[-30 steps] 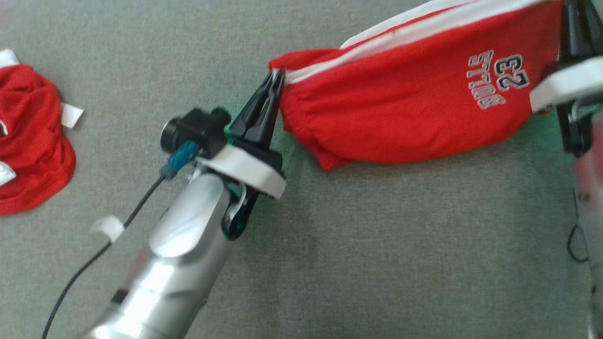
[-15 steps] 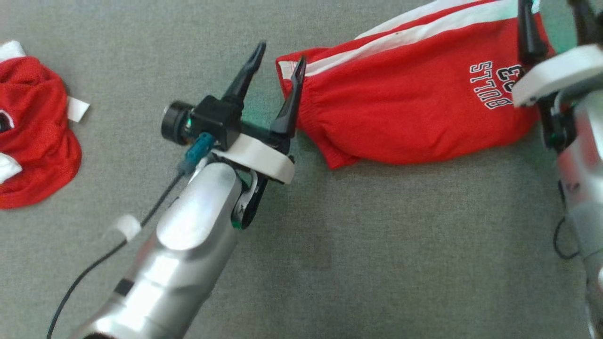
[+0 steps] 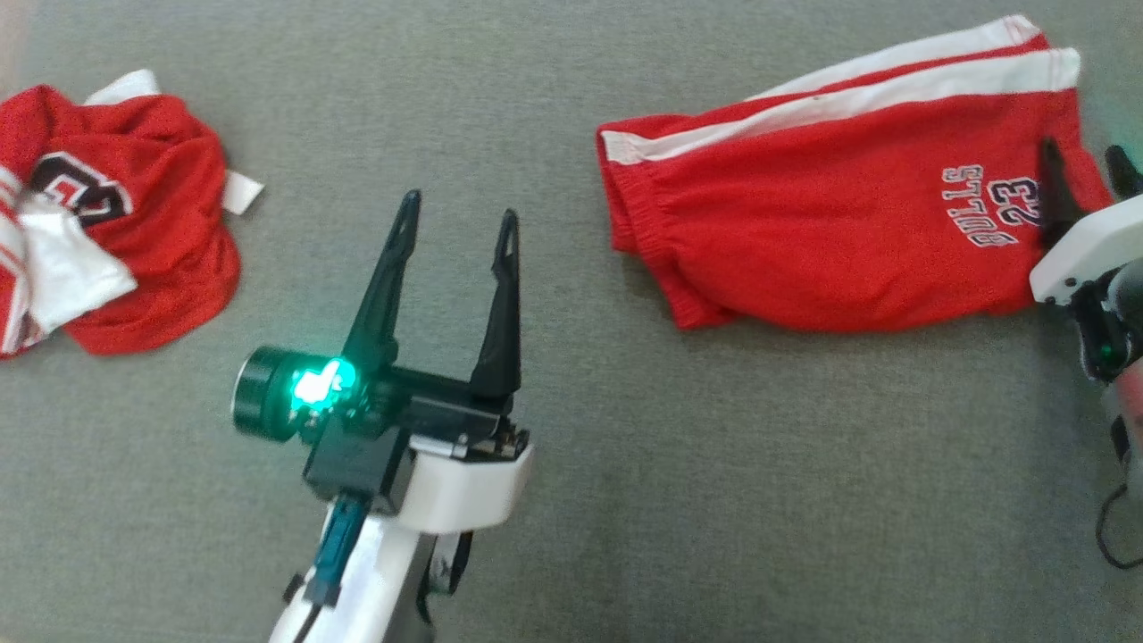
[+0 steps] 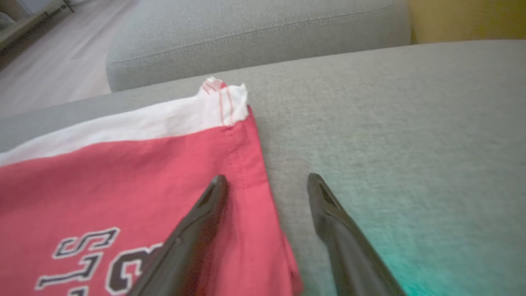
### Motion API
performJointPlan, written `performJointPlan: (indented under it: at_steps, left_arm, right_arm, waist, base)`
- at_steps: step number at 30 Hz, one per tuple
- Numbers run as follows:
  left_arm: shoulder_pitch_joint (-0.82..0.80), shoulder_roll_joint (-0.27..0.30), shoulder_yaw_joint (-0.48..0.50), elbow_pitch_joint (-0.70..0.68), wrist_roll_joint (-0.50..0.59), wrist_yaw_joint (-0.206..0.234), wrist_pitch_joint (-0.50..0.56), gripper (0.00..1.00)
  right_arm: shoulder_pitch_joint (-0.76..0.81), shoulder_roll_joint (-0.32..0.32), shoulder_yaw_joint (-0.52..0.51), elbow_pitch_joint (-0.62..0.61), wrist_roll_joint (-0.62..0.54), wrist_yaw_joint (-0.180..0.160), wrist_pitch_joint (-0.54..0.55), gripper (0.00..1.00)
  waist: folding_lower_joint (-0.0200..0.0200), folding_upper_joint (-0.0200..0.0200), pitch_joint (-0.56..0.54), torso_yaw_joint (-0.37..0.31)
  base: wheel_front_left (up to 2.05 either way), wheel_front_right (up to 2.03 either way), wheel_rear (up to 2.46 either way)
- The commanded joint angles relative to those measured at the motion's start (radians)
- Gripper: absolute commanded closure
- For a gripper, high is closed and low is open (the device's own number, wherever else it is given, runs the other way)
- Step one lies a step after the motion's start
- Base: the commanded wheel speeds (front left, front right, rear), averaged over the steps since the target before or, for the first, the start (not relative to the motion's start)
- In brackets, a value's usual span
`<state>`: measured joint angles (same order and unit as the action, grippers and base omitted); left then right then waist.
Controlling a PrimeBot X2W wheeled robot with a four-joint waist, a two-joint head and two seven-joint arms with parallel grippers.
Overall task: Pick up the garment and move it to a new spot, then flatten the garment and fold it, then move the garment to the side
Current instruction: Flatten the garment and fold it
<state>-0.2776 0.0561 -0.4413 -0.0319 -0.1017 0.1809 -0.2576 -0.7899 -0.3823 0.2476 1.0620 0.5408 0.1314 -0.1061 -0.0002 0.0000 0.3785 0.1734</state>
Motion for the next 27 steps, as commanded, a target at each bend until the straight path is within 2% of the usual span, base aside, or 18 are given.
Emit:
performJointPlan:
  at_steps: [1, 2, 4, 9, 22, 27]
  left_arm:
    - [0.011, 0.009, 0.044, -0.055, 0.012, 0.008, -0.004, 0.00]
    - [0.027, 0.008, 0.048, -0.065, 0.014, 0.008, -0.004, 0.00]
    - [0.047, 0.006, 0.055, -0.078, 0.018, 0.006, -0.004, 0.00]
    - [0.056, 0.003, 0.079, -0.091, 0.039, -0.001, -0.004, 0.00]
    - [0.047, 0.016, 0.144, -0.094, 0.063, -0.039, -0.004, 0.00]
    - [0.040, 0.014, 0.149, -0.089, 0.065, -0.048, -0.004, 0.00]
  right_arm:
    - [0.019, 0.011, 0.026, 0.002, 0.027, -0.001, 0.027, 0.25]
    - [0.022, 0.014, 0.034, 0.002, 0.042, -0.001, 0.037, 0.56]
    - [0.027, 0.012, 0.058, -0.008, 0.063, -0.001, 0.041, 1.00]
    - [0.026, -0.009, 0.109, -0.015, 0.084, -0.001, 0.011, 1.00]
    - [-0.025, -0.129, 0.121, 0.046, 0.082, -0.001, -0.095, 1.00]
    - [-0.056, -0.133, 0.113, 0.014, 0.092, -0.001, -0.122, 1.00]
  waist:
    - [0.0002, 0.0000, -0.013, 0.020]
    - [0.0002, 0.0000, -0.017, 0.025]
    - [0.0002, 0.0000, -0.023, 0.028]
    - [0.0002, 0.0000, -0.037, 0.000]
    - [0.0002, 0.0000, -0.042, -0.165]
    - [0.0002, 0.0000, -0.046, -0.184]
  base:
    - [0.00, 0.00, 0.00]
    - [0.00, 0.00, 0.00]
    - [0.00, 0.00, 0.00]
    - [0.00, 0.00, 0.00]
    - [0.00, 0.00, 0.00]
    - [0.00, 0.00, 0.00]
